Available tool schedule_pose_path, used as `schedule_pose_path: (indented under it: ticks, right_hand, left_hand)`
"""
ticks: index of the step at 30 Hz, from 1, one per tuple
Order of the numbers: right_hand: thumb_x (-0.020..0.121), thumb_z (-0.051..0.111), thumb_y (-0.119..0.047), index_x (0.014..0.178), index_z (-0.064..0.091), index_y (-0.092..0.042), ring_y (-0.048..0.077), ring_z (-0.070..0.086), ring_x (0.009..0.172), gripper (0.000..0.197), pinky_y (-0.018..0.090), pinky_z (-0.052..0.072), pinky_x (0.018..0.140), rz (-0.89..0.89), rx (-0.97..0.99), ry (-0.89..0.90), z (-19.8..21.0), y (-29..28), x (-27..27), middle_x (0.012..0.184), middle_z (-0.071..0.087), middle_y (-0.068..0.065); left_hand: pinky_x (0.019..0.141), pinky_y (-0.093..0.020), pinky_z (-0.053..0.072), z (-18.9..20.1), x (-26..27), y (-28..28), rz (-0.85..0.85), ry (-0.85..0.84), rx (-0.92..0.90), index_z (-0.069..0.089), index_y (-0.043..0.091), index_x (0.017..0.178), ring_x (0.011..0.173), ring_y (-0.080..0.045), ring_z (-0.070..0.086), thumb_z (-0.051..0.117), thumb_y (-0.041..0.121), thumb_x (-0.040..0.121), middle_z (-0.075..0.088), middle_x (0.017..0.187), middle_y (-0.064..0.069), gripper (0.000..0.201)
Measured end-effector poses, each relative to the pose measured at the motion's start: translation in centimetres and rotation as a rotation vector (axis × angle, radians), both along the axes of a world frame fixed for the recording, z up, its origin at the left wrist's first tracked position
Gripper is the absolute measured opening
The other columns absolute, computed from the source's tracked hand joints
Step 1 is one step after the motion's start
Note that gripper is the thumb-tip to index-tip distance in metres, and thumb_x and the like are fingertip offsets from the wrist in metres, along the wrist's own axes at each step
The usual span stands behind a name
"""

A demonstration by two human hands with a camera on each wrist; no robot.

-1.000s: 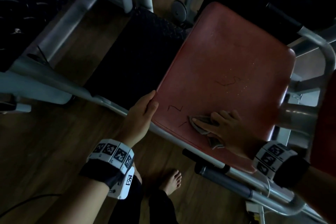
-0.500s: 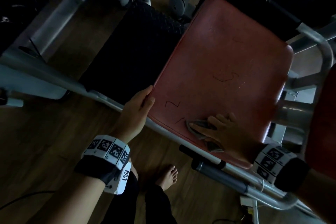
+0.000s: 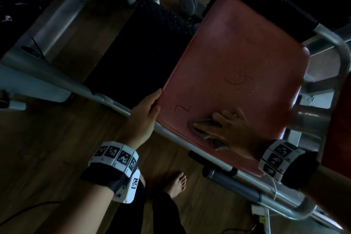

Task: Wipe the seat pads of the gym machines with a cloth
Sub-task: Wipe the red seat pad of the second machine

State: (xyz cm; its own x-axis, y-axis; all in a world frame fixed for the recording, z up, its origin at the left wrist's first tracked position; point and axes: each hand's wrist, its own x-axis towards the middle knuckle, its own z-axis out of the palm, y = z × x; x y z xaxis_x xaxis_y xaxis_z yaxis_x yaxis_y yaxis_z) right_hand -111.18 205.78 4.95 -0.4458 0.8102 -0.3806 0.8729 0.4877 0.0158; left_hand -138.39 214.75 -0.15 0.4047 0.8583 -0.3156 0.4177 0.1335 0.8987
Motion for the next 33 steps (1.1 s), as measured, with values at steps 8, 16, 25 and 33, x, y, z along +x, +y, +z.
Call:
schedule_pose_path:
  ticks: [8,16,25,33]
  right_hand:
    - [0.062,0.079,-0.054,0.144,0.032,-0.043,0.022,0.049,0.095,0.095,0.040,0.030,0.082,0.099,-0.032,0.031,-0.1,-1.0,-0.9,0.112,0.052,0.000]
    - [0.064,0.075,-0.059,0.144,0.032,-0.042,0.022,0.045,0.091,0.093,0.041,0.037,0.078,-0.006,-0.011,0.036,-0.5,-0.7,-2.3,0.108,0.048,0.002]
    - [0.070,0.074,-0.057,0.148,0.022,-0.041,0.020,0.047,0.090,0.095,0.040,0.033,0.075,-0.206,-0.001,-0.010,0.1,2.0,-1.5,0.107,0.048,-0.003]
    - [0.073,0.068,-0.056,0.147,0.023,-0.039,0.022,0.049,0.094,0.088,0.043,0.036,0.079,-0.120,-0.001,0.001,0.6,2.4,-1.2,0.106,0.047,-0.001]
  left_hand:
    - [0.111,-0.016,0.033,-0.5,-0.1,-0.2,0.031,-0.033,0.024,0.039,0.020,0.147,0.134,0.003,0.038,0.041,0.011,0.102,0.043,0.148,0.007,0.046]
    - [0.107,-0.011,0.032,-0.7,-0.2,-0.2,0.015,-0.068,0.008,0.038,0.020,0.147,0.133,0.004,0.039,0.040,0.011,0.103,0.043,0.147,0.009,0.045]
    - [0.112,-0.031,0.037,-1.0,-0.4,-0.1,0.026,-0.072,0.008,0.040,0.025,0.146,0.134,0.001,0.040,0.041,0.014,0.102,0.044,0.147,0.010,0.045]
    - [0.113,-0.026,0.035,-0.7,-0.3,-0.1,0.023,-0.043,-0.002,0.040,0.026,0.147,0.135,0.002,0.038,0.040,0.015,0.103,0.043,0.148,0.010,0.045]
